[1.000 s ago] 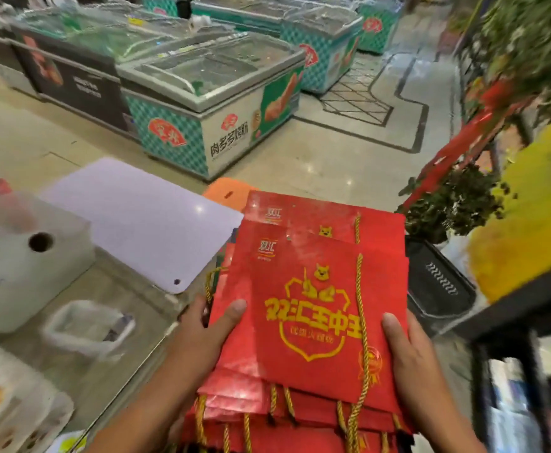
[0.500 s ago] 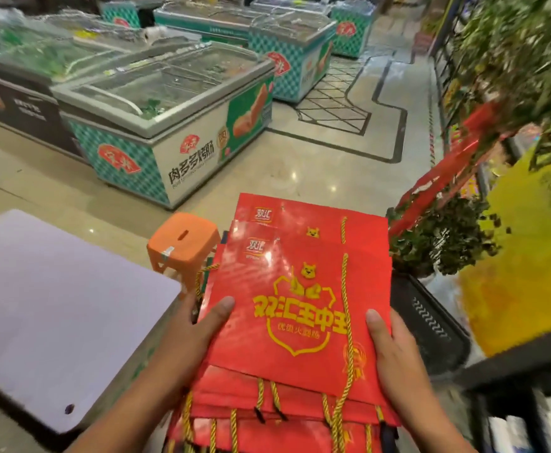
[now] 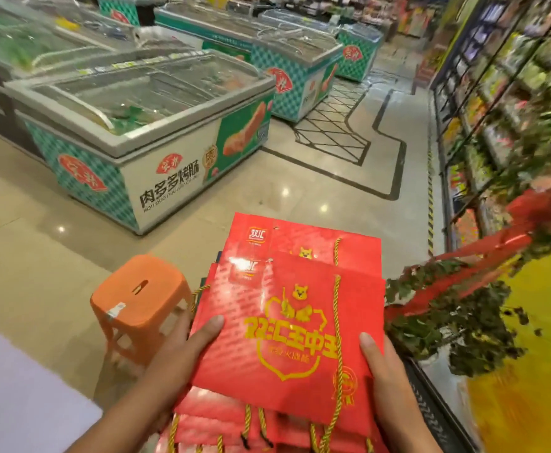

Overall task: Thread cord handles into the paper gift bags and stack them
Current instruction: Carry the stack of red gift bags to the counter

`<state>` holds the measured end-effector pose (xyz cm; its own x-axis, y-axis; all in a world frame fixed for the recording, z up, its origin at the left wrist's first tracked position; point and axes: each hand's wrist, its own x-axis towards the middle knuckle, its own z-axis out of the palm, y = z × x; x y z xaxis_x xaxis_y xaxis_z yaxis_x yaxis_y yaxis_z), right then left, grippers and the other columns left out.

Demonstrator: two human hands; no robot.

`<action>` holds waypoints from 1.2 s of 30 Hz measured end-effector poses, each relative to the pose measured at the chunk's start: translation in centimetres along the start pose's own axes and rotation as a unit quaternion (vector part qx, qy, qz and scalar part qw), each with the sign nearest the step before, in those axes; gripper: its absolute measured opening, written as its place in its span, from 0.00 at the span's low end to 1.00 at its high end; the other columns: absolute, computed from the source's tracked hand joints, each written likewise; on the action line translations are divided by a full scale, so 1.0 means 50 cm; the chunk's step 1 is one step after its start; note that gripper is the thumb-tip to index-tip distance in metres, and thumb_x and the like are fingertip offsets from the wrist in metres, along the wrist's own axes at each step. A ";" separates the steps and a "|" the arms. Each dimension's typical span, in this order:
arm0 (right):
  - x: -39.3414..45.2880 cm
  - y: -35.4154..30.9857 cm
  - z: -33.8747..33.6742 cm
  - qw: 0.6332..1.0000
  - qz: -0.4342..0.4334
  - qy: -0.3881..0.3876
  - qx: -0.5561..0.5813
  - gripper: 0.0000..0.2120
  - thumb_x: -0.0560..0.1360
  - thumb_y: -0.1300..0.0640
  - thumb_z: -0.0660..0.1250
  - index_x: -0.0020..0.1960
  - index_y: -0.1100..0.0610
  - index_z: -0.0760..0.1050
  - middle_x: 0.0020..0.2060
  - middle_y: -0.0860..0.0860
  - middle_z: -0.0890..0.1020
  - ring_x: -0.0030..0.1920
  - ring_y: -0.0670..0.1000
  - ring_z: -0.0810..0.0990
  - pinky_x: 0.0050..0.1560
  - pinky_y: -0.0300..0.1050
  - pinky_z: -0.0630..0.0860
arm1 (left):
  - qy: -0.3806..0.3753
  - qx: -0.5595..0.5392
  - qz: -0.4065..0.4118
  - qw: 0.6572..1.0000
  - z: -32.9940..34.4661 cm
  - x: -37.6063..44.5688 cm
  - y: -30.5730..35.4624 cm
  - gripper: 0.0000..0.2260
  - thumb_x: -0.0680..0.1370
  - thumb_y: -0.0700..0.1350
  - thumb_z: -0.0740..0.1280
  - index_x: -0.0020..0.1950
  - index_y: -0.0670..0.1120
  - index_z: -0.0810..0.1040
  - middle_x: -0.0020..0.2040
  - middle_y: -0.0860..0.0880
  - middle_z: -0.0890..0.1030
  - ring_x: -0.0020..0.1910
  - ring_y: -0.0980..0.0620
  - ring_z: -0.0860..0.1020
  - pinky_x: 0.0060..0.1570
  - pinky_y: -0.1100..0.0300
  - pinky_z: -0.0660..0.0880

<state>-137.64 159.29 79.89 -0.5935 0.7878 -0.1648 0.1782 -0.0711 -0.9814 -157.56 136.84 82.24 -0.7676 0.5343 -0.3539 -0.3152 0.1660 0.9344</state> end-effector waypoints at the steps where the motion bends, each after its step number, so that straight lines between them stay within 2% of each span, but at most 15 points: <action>1: 0.050 -0.011 0.009 1.000 0.003 0.001 -0.008 0.28 0.74 0.31 0.69 0.71 0.40 0.74 0.63 0.43 0.84 0.65 0.49 0.82 0.72 0.62 0.71 | -0.014 -0.011 -0.004 1.000 -0.003 0.061 0.006 0.18 0.76 0.60 0.73 0.64 0.62 0.75 0.52 0.64 0.80 0.52 0.70 0.81 0.49 0.75 0.74; 3: 0.145 -0.033 0.025 1.000 0.006 0.013 -0.019 0.35 0.70 0.25 0.68 0.73 0.37 0.71 0.67 0.43 0.81 0.69 0.50 0.78 0.74 0.65 0.67 | -0.032 -0.021 -0.017 0.999 0.000 0.162 0.051 0.32 0.65 0.73 0.75 0.67 0.66 0.76 0.59 0.61 0.84 0.58 0.57 0.84 0.62 0.57 0.77; 6: 0.271 -0.082 0.052 0.999 -0.013 0.030 -0.028 0.33 0.73 0.27 0.67 0.74 0.38 0.71 0.68 0.39 0.80 0.71 0.47 0.76 0.76 0.60 0.66 | -0.034 -0.030 -0.005 0.999 0.005 0.290 0.115 0.22 0.73 0.64 0.72 0.65 0.60 0.77 0.57 0.57 0.85 0.48 0.61 0.85 0.51 0.62 0.79; 10: 0.430 -0.145 0.141 0.999 -0.047 -0.018 -0.008 0.16 0.80 0.50 0.67 0.67 0.45 0.75 0.56 0.27 0.82 0.60 0.29 0.77 0.66 0.30 0.68 | -0.009 -0.041 0.010 0.999 -0.017 0.418 0.200 0.21 0.74 0.60 0.73 0.66 0.58 0.76 0.57 0.54 0.86 0.51 0.55 0.86 0.51 0.54 0.80; 11: 0.472 -0.150 0.168 0.998 -0.044 -0.033 -0.017 0.19 0.79 0.48 0.69 0.68 0.46 0.75 0.57 0.30 0.83 0.61 0.32 0.79 0.66 0.32 0.70 | 0.011 -0.050 0.011 0.999 -0.032 0.449 0.208 0.22 0.73 0.61 0.74 0.64 0.59 0.77 0.56 0.55 0.86 0.50 0.56 0.86 0.50 0.54 0.79; 14: 0.604 -0.161 0.267 0.992 -0.018 -0.126 -0.015 0.34 0.73 0.30 0.69 0.75 0.43 0.72 0.67 0.45 0.82 0.69 0.51 0.79 0.73 0.61 0.70 | 0.080 -0.087 0.013 0.993 -0.084 0.519 0.222 0.23 0.69 0.65 0.77 0.61 0.63 0.78 0.55 0.57 0.87 0.51 0.56 0.86 0.55 0.51 0.80; 16: 0.700 -0.180 0.358 0.985 -0.010 -0.175 -0.008 0.34 0.72 0.30 0.71 0.73 0.45 0.74 0.63 0.47 0.84 0.65 0.49 0.82 0.69 0.56 0.75 | 0.148 -0.109 0.011 0.983 -0.120 0.554 0.225 0.21 0.71 0.64 0.76 0.62 0.63 0.79 0.57 0.57 0.87 0.55 0.52 0.86 0.63 0.44 0.79; 18: 0.794 -0.200 0.456 0.972 -0.012 -0.232 -0.029 0.20 0.79 0.41 0.67 0.67 0.50 0.77 0.55 0.44 0.87 0.54 0.39 0.85 0.55 0.38 0.80 | 0.224 -0.138 0.020 0.965 -0.162 0.584 0.214 0.24 0.71 0.64 0.76 0.65 0.62 0.79 0.59 0.56 0.86 0.59 0.50 0.85 0.66 0.42 0.77; 19: 0.832 -0.217 0.511 0.960 -0.017 -0.273 -0.053 0.21 0.80 0.39 0.67 0.66 0.51 0.78 0.54 0.43 0.87 0.54 0.39 0.85 0.55 0.37 0.80 | 0.266 -0.147 0.019 0.953 -0.176 0.590 0.218 0.25 0.69 0.66 0.77 0.65 0.63 0.79 0.60 0.55 0.85 0.60 0.49 0.84 0.66 0.41 0.76; 21: 0.891 -0.241 0.618 0.934 -0.041 -0.347 -0.078 0.39 0.67 0.24 0.70 0.68 0.49 0.78 0.60 0.46 0.86 0.63 0.46 0.82 0.69 0.51 0.76 | 0.341 -0.183 0.020 0.922 -0.209 0.588 0.214 0.25 0.69 0.65 0.78 0.65 0.64 0.79 0.62 0.54 0.85 0.60 0.49 0.84 0.65 0.42 0.77; 22: 0.910 -0.250 0.672 0.918 -0.039 -0.386 -0.083 0.41 0.64 0.24 0.72 0.69 0.49 0.78 0.61 0.46 0.85 0.65 0.49 0.81 0.72 0.57 0.73 | 0.371 -0.204 0.024 0.906 -0.222 0.580 0.215 0.25 0.70 0.63 0.78 0.66 0.62 0.79 0.62 0.54 0.85 0.59 0.49 0.85 0.64 0.43 0.78; 24: 0.910 -0.277 0.779 0.877 -0.041 -0.465 -0.112 0.29 0.72 0.37 0.70 0.68 0.50 0.79 0.59 0.45 0.86 0.64 0.47 0.82 0.71 0.51 0.74 | 0.436 -0.234 0.025 0.869 -0.249 0.557 0.208 0.27 0.71 0.62 0.78 0.68 0.59 0.78 0.62 0.52 0.85 0.60 0.48 0.84 0.65 0.42 0.77; 27: 0.872 -0.294 0.927 0.804 -0.079 -0.572 -0.142 0.20 0.76 0.46 0.67 0.66 0.51 0.79 0.53 0.36 0.86 0.54 0.34 0.83 0.50 0.27 0.76 | 0.543 -0.261 0.049 0.797 -0.272 0.499 0.184 0.15 0.78 0.54 0.72 0.65 0.60 0.80 0.61 0.54 0.86 0.59 0.52 0.84 0.65 0.45 0.77; 32: 0.744 -0.238 1.127 0.713 -0.085 -0.672 -0.182 0.28 0.72 0.34 0.65 0.69 0.42 0.76 0.63 0.36 0.82 0.66 0.37 0.77 0.70 0.43 0.68 | 0.629 -0.350 0.053 0.692 -0.334 0.388 0.115 0.21 0.72 0.59 0.77 0.64 0.62 0.79 0.60 0.51 0.86 0.57 0.45 0.86 0.64 0.39 0.77; 36: 0.619 -0.220 1.249 0.653 -0.094 -0.716 -0.227 0.20 0.74 0.36 0.69 0.66 0.36 0.78 0.60 0.37 0.83 0.62 0.35 0.80 0.65 0.41 0.71 | 0.663 -0.405 0.066 0.627 -0.412 0.319 0.054 0.22 0.74 0.58 0.77 0.66 0.58 0.78 0.58 0.47 0.87 0.54 0.42 0.86 0.61 0.40 0.79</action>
<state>-206.97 146.23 79.46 -0.7055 -0.6477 -0.2878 0.0182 0.3893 -0.9209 -182.14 128.72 78.27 -0.4364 -0.7478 -0.5004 0.0314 -0.5685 0.8221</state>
